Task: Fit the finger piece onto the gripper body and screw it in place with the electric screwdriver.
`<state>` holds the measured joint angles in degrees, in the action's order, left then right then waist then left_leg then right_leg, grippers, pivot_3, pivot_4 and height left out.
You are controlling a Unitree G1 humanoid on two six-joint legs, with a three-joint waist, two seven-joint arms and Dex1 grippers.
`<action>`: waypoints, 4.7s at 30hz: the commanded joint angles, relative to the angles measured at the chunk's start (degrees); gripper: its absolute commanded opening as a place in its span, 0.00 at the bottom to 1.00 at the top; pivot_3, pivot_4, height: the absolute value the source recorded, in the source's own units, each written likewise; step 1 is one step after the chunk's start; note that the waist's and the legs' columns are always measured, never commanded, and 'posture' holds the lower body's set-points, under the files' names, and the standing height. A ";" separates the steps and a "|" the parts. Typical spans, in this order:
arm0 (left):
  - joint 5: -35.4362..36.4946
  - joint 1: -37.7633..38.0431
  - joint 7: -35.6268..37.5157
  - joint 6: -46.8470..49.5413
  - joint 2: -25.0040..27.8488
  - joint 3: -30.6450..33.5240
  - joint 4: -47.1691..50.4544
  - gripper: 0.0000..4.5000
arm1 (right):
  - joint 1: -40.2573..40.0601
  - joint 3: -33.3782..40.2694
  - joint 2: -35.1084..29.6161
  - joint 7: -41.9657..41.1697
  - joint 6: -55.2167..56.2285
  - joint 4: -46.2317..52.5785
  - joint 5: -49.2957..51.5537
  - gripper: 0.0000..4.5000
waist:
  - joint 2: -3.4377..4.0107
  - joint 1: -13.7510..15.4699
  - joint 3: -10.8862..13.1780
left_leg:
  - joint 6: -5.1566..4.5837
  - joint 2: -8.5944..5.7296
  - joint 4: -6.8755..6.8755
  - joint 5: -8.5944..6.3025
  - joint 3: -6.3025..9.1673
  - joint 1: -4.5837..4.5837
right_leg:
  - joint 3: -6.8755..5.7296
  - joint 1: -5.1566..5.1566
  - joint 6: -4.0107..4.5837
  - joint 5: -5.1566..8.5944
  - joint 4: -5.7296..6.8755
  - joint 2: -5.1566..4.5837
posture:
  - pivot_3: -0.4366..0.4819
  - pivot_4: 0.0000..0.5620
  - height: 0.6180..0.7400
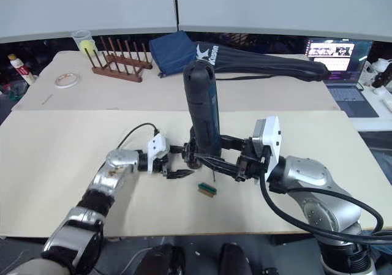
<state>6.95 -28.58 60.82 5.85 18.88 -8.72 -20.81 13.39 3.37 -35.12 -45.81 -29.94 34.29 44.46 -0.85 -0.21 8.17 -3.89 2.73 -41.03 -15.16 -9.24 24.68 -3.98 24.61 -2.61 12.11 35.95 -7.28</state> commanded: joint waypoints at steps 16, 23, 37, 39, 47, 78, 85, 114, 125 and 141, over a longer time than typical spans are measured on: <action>-3.37 5.94 -19.93 7.50 -7.72 -3.77 10.87 1.00 | 3.09 1.15 0.69 -1.23 1.37 0.58 0.62 0.43 | 0.00 0.96 0.00 | -0.08 -0.02 0.05 -0.06 0.01 -0.31 | -0.04 -0.30 0.01 0.00 -0.08 -0.05 | 0.48 0.27 1.00; -2.42 4.97 -17.41 5.99 -6.64 -4.44 9.96 0.88 | 2.99 1.28 0.83 -0.30 1.47 1.09 0.35 0.43 | 0.00 0.99 0.00 | -0.27 -0.03 0.06 -0.17 0.01 -0.33 | -0.04 -0.32 0.01 0.01 -0.09 -0.07 | 0.48 0.27 1.00; -2.72 -7.03 -2.95 -6.11 -6.33 -7.07 -5.94 0.51 | 12.21 3.56 -2.80 2.34 -5.39 0.19 7.78 0.43 | -0.01 0.94 0.01 | -0.33 -0.08 0.07 -0.21 -0.01 -0.27 | -0.07 -0.26 0.00 0.00 -0.15 -0.13 | 0.48 0.27 1.00; -3.18 -8.53 -2.61 -7.64 -6.70 -7.15 -8.80 0.51 | 16.19 3.45 -2.18 4.66 -8.06 -0.66 10.85 0.43 | -0.01 0.89 0.01 | -0.32 -0.08 0.08 -0.21 -0.03 -0.24 | -0.07 -0.22 0.01 0.00 -0.14 -0.14 | 0.48 0.27 1.00; -3.19 -9.64 -2.73 -9.48 -7.47 -6.52 -11.73 0.51 | 25.54 1.30 3.10 12.10 -12.18 -4.28 13.94 0.43 | -0.01 0.92 0.01 | -0.32 -0.05 0.06 -0.20 -0.03 -0.19 | -0.12 -0.22 0.01 0.00 -0.14 -0.15 | 0.48 0.27 1.00; -2.88 -7.64 -3.91 -8.51 -6.62 -5.72 -8.54 0.51 | 21.35 -4.07 8.66 3.06 -2.38 -8.54 -3.16 0.43 | 0.00 0.47 0.01 | -0.10 -0.05 0.07 -0.07 -0.07 -0.11 | -0.13 -0.13 -0.01 -0.01 -0.14 -0.14 | 0.48 0.27 1.00; -2.89 -7.44 -3.93 -8.30 -6.45 -5.74 -8.09 0.51 | 20.82 -4.33 9.47 1.54 -0.96 -9.74 -5.23 0.43 | 0.00 0.32 0.01 | -0.08 -0.05 0.08 -0.06 -0.07 -0.10 | -0.13 -0.12 -0.01 0.00 -0.14 -0.14 | 0.48 0.27 1.00; -2.80 -7.03 -4.12 -7.22 -6.51 -5.72 -6.86 0.51 | 19.36 -4.37 10.74 -0.84 0.84 -11.02 -8.83 0.43 | 0.00 0.15 0.01 | -0.06 -0.05 0.09 -0.05 -0.07 -0.09 | -0.13 -0.10 -0.01 0.00 -0.14 -0.14 | 0.48 0.27 1.00; -2.75 -6.70 -4.16 -6.89 -6.35 -5.70 -6.19 0.51 | 18.45 -5.02 10.71 -2.02 2.25 -11.24 -9.98 0.43 | 0.00 0.08 0.01 | -0.06 -0.05 0.09 -0.05 -0.07 -0.09 | -0.13 -0.10 -0.01 0.00 -0.14 -0.14 | 0.48 0.27 1.00; -2.71 -6.62 -4.10 -6.73 -6.24 -5.69 -5.97 0.51 | 19.46 -5.12 11.09 -2.49 2.98 -10.76 -10.24 0.43 | 0.00 0.02 0.01 | -0.05 -0.05 0.09 -0.04 -0.07 -0.08 | -0.12 -0.09 -0.01 0.00 -0.14 -0.13 | 0.48 0.27 1.00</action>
<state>3.59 -35.14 56.81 -0.85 12.70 -14.91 -29.56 30.96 -2.84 -24.01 -48.05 -29.95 21.31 33.89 -0.86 -0.19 8.18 -3.94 2.68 -40.93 -15.20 -9.31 24.59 -4.10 24.52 -2.62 12.11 35.81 -7.42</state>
